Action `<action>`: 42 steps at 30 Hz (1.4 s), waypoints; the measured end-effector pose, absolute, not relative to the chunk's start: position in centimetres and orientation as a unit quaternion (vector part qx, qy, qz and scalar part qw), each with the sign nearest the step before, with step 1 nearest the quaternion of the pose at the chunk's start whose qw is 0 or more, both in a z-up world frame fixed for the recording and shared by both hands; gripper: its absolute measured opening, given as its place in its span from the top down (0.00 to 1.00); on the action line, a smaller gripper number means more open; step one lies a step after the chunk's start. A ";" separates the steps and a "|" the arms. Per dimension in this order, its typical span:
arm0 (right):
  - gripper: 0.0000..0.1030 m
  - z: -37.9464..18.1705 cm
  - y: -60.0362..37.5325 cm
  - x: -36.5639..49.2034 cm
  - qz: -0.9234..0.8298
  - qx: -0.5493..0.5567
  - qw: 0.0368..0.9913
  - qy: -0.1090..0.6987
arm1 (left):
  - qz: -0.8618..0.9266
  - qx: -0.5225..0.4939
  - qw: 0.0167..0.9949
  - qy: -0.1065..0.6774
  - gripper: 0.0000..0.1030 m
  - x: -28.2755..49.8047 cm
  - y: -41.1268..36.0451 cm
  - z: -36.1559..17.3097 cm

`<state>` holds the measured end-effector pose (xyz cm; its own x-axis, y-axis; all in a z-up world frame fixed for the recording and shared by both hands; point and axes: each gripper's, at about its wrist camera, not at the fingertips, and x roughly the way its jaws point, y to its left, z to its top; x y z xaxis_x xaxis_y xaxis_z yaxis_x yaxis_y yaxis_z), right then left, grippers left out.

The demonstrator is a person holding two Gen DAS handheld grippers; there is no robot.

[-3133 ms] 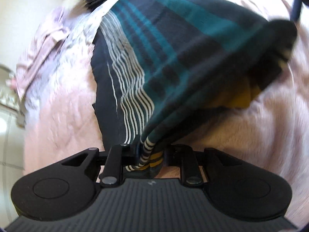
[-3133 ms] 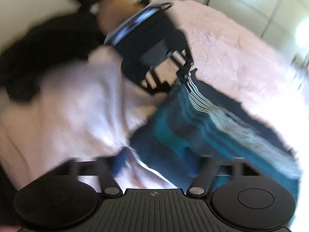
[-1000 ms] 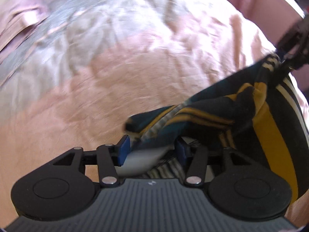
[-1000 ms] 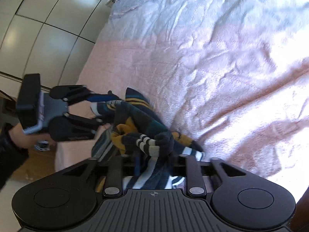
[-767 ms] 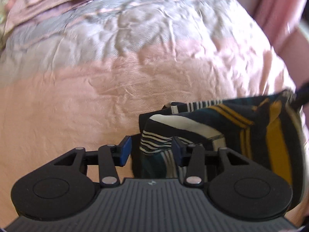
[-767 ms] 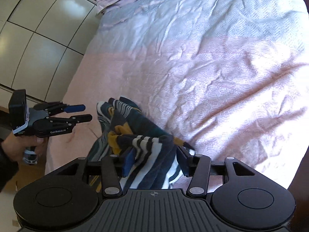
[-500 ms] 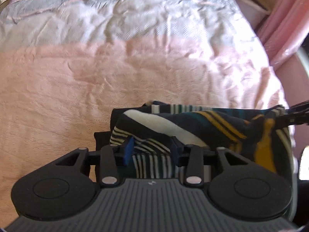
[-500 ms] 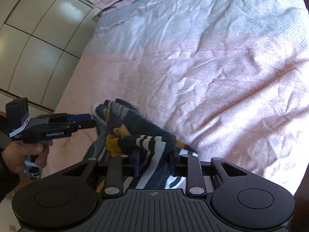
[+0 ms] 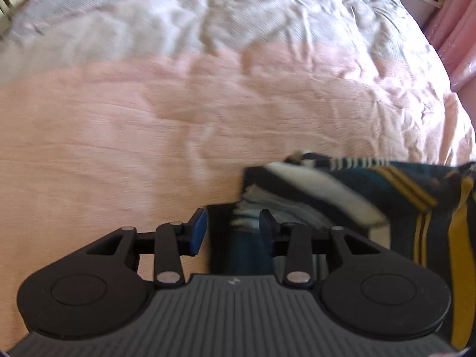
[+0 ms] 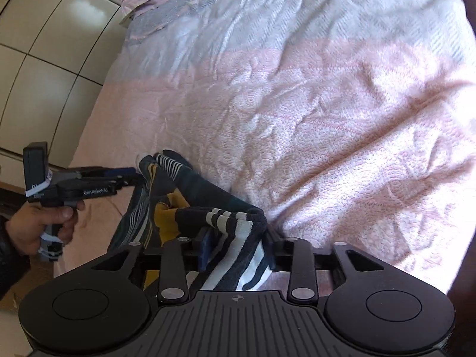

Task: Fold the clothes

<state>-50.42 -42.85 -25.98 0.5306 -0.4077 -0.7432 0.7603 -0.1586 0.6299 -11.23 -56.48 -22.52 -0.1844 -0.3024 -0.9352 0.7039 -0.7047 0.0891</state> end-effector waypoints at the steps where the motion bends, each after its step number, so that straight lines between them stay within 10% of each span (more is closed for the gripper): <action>1: 0.52 -25.3 -42.4 -50.4 -0.466 0.603 0.630 0.149 | -0.749 0.542 0.341 0.170 0.67 -10.4 -55.9 -21.7; 9: 0.34 -24.9 -37.3 -48.5 -0.417 0.649 0.622 0.137 | -0.778 0.575 0.250 -0.044 0.35 -5.4 -42.2 -19.8; 18: 0.22 -29.3 -36.0 -46.0 -0.410 0.680 0.601 0.090 | -0.742 0.588 0.144 -0.287 0.34 -5.9 -31.8 -27.6; 42: 0.13 -28.9 -36.2 -45.4 -0.444 0.683 0.579 0.046 | -0.761 0.581 0.105 -0.271 0.35 -7.5 -35.0 -30.4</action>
